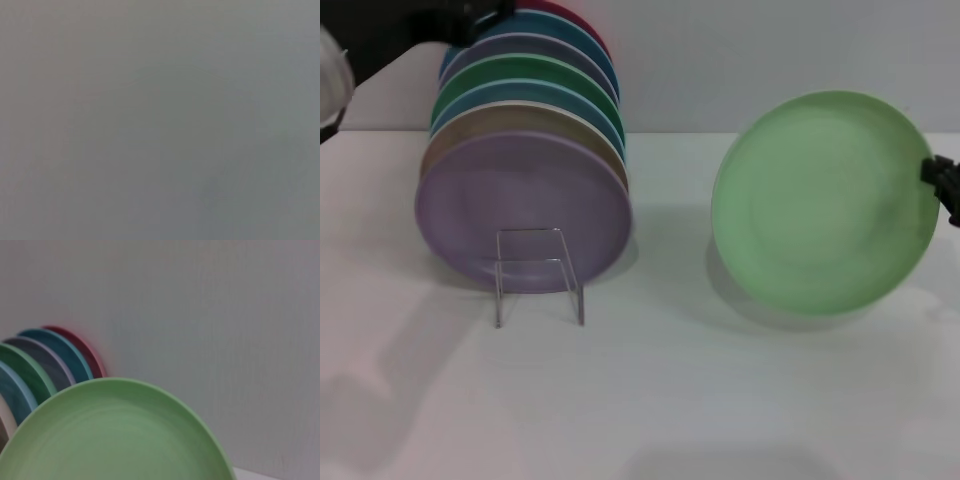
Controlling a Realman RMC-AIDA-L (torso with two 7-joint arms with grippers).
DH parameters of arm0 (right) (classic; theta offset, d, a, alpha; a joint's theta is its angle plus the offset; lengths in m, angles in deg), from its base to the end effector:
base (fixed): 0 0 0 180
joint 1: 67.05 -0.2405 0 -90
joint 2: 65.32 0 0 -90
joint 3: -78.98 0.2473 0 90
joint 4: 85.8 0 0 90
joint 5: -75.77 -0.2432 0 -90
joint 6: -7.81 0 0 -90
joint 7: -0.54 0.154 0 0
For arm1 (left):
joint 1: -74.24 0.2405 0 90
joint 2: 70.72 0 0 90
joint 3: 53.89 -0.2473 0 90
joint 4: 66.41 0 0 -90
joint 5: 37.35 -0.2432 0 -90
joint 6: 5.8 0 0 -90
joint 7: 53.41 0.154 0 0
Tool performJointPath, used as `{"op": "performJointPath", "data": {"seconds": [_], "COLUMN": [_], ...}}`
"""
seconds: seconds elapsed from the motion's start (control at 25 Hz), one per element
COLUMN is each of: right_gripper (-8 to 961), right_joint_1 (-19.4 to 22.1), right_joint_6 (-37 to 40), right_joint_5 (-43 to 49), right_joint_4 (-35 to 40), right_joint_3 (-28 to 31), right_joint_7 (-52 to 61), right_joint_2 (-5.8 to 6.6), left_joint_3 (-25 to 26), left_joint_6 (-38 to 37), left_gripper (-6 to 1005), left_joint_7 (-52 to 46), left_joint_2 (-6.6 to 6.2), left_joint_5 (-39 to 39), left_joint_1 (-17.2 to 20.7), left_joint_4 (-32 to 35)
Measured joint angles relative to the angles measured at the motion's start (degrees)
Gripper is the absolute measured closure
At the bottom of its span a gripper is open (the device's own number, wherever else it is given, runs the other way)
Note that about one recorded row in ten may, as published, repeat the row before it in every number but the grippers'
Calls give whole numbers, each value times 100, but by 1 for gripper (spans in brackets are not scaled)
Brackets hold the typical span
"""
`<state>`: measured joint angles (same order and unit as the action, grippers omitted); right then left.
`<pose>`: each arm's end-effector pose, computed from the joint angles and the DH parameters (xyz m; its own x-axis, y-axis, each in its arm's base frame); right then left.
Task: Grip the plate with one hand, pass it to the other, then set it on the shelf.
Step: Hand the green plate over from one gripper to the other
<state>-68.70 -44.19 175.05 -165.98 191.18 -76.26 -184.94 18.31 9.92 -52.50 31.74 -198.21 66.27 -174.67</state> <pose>0.2784 0.3587 0.0922 0.7688 -0.3044 -0.5624 -0.6356 -0.4607 -0.6195 -0.0787 0.3761 0.0782 0.8677 -0.0568 0.4939 0.4193 -0.4502 -0.7884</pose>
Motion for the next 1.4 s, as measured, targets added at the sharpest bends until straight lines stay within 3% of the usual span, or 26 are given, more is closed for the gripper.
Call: {"op": "performJointPath", "data": {"seconds": [0.08,0.2,0.36,0.44,0.48,0.56,0.64,0.96,1.16,1.4], "right_gripper": [938,938,938,938,938,938,939,939,939,938], "right_joint_1": [-16,-115,-227,-259,-268,-289,-377,-717,-735,-753], "right_joint_6": [-16,-137,-326,-443,-499,-596,-694,-1002,-1183,-1313], "right_joint_5": [-665,-1420,-2205,-2544,-2715,-3038,-3222,-3472,-3501,-3496], "right_joint_4": [439,1092,1759,1998,2105,2315,2586,3426,3564,3563], "right_joint_3": [68,189,257,275,274,279,331,444,452,505], "right_joint_7": [-795,-1926,-3177,-3673,-3917,-4337,-4703,-5522,-5618,-5750], "right_joint_2": [13,29,31,32,30,30,29,29,31,45], "left_joint_3": [213,700,1697,1697,2160,2376,2389,2401,2331,2073], "left_joint_6": [718,1526,2626,2626,3202,3567,3635,3734,3747,3774], "left_gripper": [214,214,215,215,215,215,215,214,214,215], "left_joint_7": [474,1580,3015,3015,3411,3552,3551,4124,4509,4600], "left_joint_2": [178,499,1118,1118,1470,1538,1515,1548,1550,1557], "left_joint_5": [335,1534,3035,3035,3318,3419,3518,3999,4244,4191], "left_joint_1": [-118,-346,-664,-664,-806,-884,-890,-538,-449,-605], "left_joint_4": [-411,-620,-572,-572,-557,-568,-576,-604,-566,-339]}}
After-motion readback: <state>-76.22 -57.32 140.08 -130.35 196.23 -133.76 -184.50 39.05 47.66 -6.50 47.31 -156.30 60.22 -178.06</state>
